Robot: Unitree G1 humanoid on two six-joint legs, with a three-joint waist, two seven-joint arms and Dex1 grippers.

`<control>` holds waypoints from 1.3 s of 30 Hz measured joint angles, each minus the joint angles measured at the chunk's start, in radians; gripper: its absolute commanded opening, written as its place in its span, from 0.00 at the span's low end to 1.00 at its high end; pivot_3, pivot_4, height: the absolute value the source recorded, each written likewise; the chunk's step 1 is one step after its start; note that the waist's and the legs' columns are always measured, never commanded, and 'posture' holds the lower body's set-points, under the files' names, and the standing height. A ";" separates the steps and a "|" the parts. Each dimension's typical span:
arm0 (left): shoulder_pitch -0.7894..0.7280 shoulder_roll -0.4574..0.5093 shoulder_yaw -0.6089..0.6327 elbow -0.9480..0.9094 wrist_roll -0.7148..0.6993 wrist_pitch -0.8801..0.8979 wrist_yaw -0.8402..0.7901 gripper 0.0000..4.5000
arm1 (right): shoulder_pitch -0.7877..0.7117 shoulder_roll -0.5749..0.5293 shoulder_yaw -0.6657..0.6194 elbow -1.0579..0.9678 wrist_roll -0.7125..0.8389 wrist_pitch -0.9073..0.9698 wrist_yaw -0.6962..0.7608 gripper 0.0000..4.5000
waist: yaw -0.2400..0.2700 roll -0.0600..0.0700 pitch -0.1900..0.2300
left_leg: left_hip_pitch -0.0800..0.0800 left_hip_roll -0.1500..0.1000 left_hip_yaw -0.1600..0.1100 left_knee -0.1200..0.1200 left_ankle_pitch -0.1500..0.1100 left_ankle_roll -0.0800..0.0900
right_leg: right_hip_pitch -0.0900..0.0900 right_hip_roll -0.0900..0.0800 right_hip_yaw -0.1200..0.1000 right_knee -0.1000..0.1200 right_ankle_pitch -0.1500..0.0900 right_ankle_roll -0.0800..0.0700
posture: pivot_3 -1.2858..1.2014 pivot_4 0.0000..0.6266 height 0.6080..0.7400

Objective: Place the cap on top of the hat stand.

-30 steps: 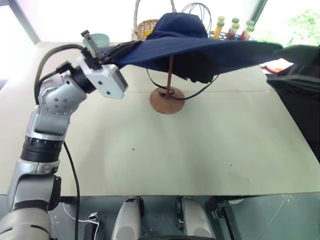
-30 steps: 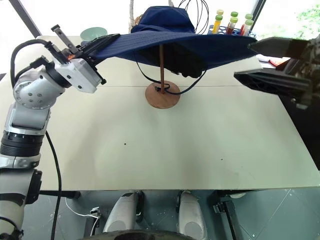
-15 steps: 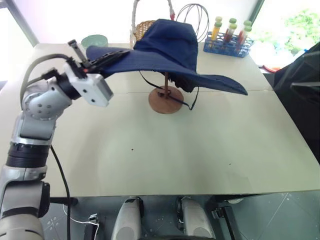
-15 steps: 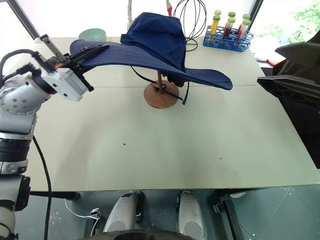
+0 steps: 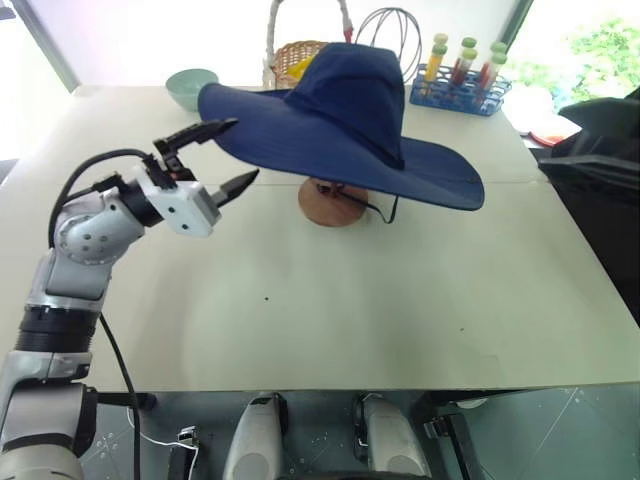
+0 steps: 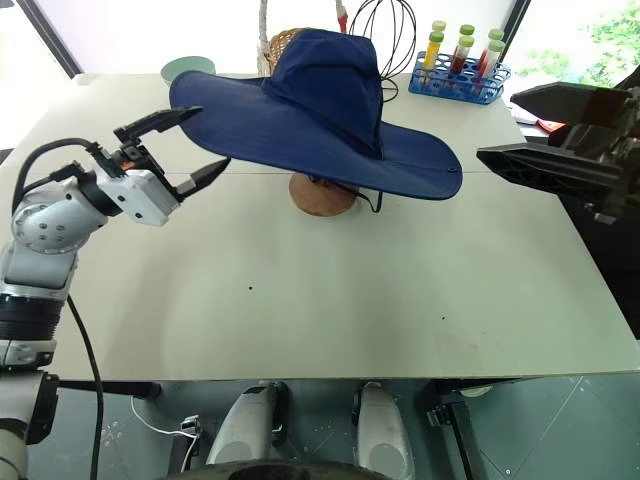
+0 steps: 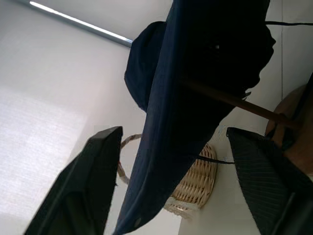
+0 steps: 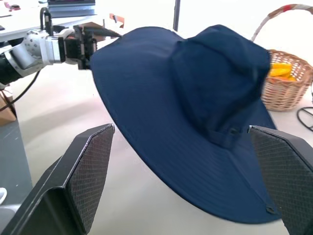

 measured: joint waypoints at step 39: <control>0.082 0.665 0.513 -0.227 -1.116 1.686 -0.717 1.00 | 0.045 0.234 0.657 -0.209 -0.850 -0.609 -0.138 1.00 | -0.027 0.000 0.001 | -0.004 0.001 0.003 -0.003 -0.001 0.000 | -0.008 0.000 0.001 -0.001 -0.001 -0.001 | 0.52 0.24 1.00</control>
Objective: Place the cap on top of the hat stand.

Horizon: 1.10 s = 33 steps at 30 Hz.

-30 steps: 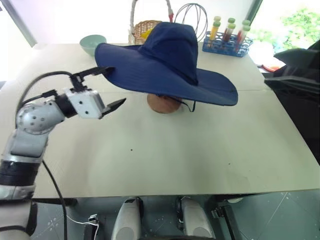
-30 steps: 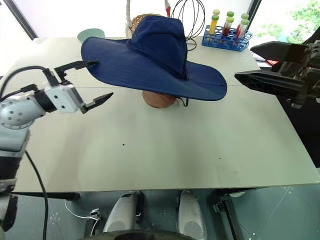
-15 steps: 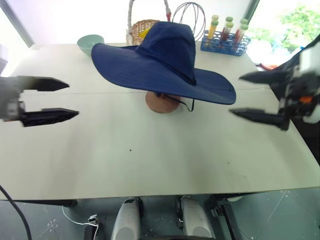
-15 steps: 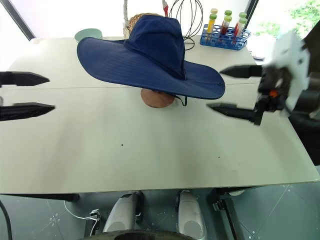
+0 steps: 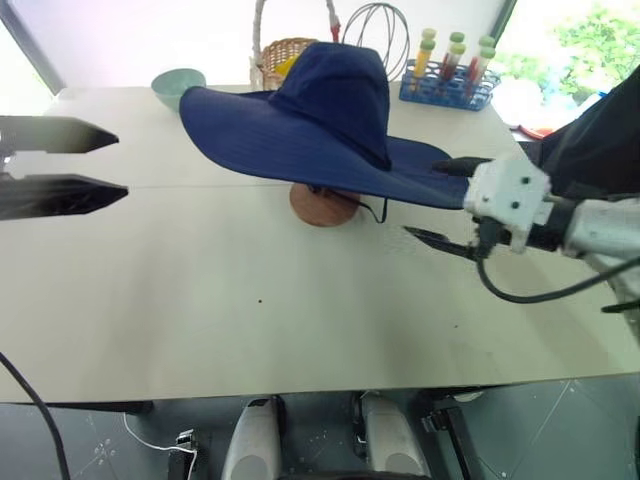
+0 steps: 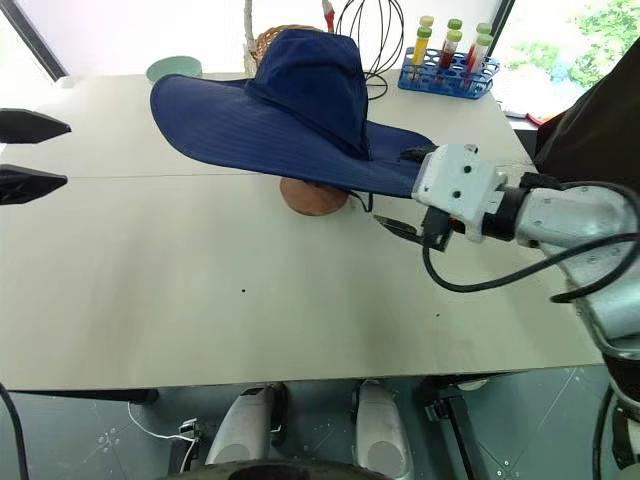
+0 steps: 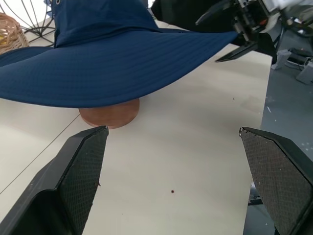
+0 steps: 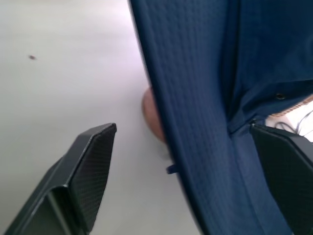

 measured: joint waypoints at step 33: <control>-0.082 -0.021 -0.030 0.014 -0.016 0.016 0.038 1.00 | -0.110 0.118 0.048 0.317 -0.700 -0.695 -0.306 0.01 | -0.003 0.000 0.000 | 0.000 0.000 0.000 0.000 0.000 0.000 | 0.000 0.000 0.000 0.001 0.000 0.000 | 0.52 0.24 1.00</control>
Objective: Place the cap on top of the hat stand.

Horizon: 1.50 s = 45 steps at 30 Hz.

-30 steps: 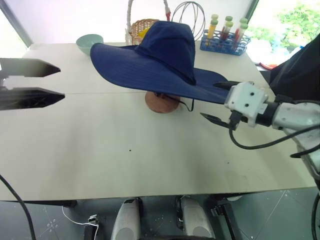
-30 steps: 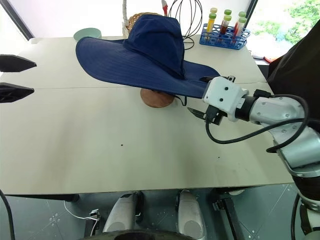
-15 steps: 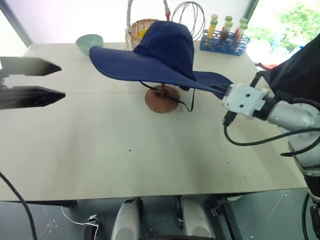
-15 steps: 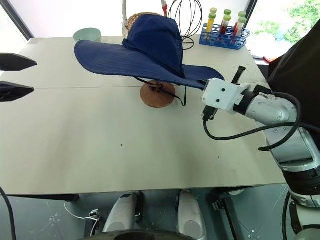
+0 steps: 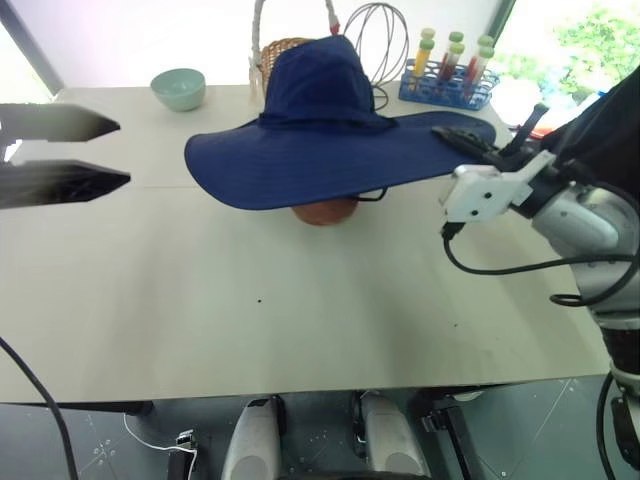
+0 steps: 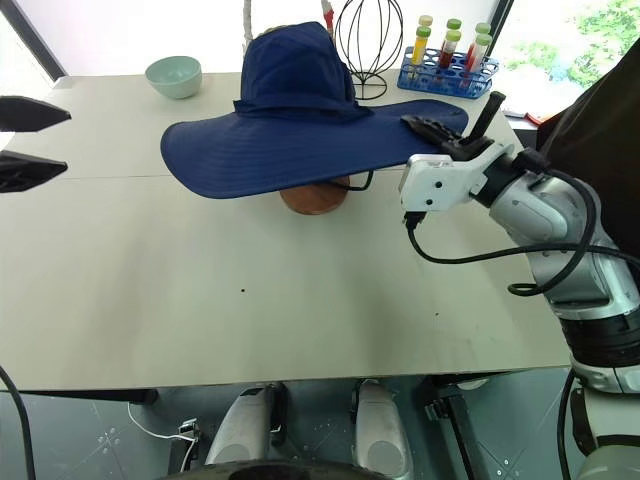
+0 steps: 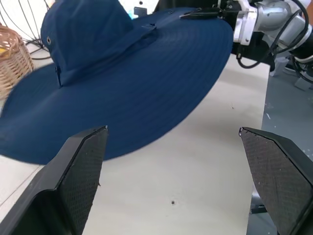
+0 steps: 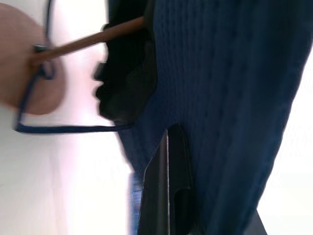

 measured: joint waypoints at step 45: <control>-0.144 -0.094 -0.113 0.013 0.012 -0.001 0.051 1.00 | 0.244 0.064 -0.090 -0.158 0.160 -0.002 0.119 0.76 | 0.006 -0.002 0.000 | 0.001 -0.001 0.000 0.001 0.000 0.000 | 0.002 0.001 0.002 0.001 0.000 0.001 | 0.52 0.24 1.00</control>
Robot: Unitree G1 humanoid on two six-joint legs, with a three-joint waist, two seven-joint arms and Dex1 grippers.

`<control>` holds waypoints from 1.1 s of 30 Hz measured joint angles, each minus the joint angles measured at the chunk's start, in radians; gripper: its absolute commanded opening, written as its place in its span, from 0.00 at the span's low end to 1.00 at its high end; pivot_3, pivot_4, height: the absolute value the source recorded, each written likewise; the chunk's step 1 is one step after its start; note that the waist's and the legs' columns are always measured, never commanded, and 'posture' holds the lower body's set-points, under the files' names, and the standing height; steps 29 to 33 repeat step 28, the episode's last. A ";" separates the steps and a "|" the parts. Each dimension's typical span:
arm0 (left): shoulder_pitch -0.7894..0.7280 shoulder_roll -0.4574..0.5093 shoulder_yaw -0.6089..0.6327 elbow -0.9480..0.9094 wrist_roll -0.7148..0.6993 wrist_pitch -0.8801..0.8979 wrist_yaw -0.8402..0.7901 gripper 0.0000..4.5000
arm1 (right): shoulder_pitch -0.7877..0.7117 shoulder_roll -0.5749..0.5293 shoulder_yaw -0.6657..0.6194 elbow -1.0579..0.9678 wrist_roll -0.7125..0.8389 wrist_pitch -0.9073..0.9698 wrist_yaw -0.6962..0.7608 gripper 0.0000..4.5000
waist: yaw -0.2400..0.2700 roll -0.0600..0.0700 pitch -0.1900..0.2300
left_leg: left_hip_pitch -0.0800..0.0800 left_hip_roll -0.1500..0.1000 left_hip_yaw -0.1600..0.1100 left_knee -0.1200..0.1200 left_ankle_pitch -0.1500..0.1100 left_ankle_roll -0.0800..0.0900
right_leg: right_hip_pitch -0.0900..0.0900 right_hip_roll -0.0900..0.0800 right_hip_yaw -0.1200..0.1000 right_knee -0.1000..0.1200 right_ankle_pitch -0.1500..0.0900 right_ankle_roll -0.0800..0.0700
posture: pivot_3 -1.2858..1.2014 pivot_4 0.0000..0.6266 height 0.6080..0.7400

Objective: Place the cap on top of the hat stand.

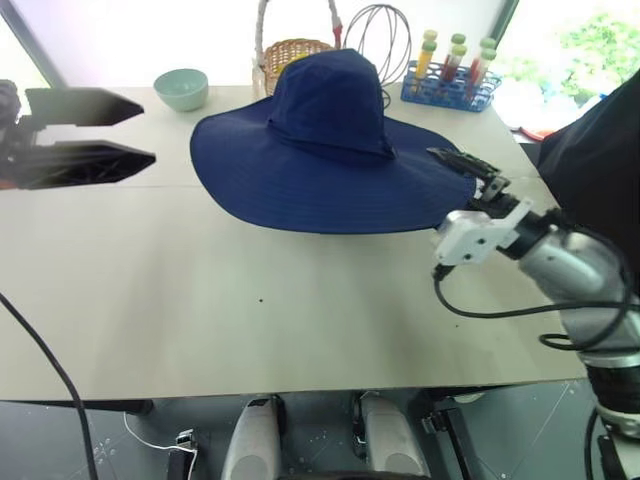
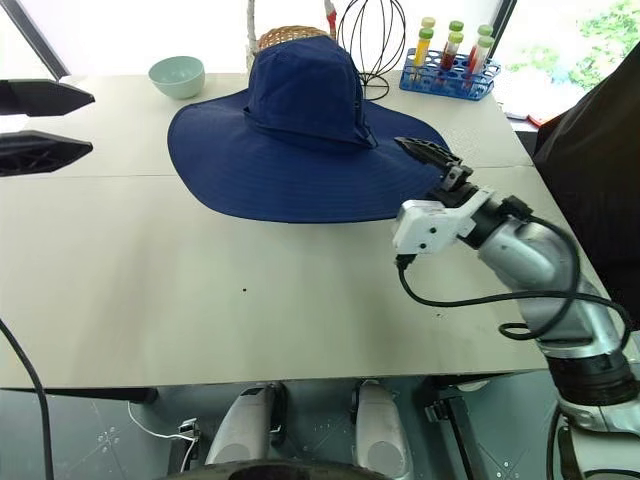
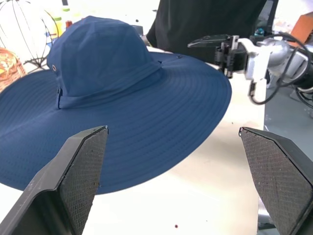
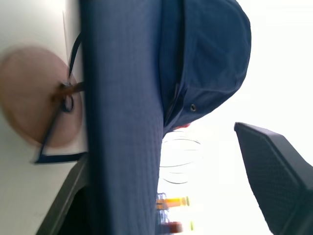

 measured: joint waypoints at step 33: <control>0.096 0.005 0.041 0.046 0.125 -0.080 -0.090 1.00 | -0.192 -0.516 -0.318 0.505 0.959 0.910 0.757 0.76 | -0.011 0.003 0.002 | 0.013 0.000 0.006 -0.005 -0.002 0.002 | 0.006 -0.002 0.004 -0.002 -0.001 0.000 | 0.52 0.24 1.00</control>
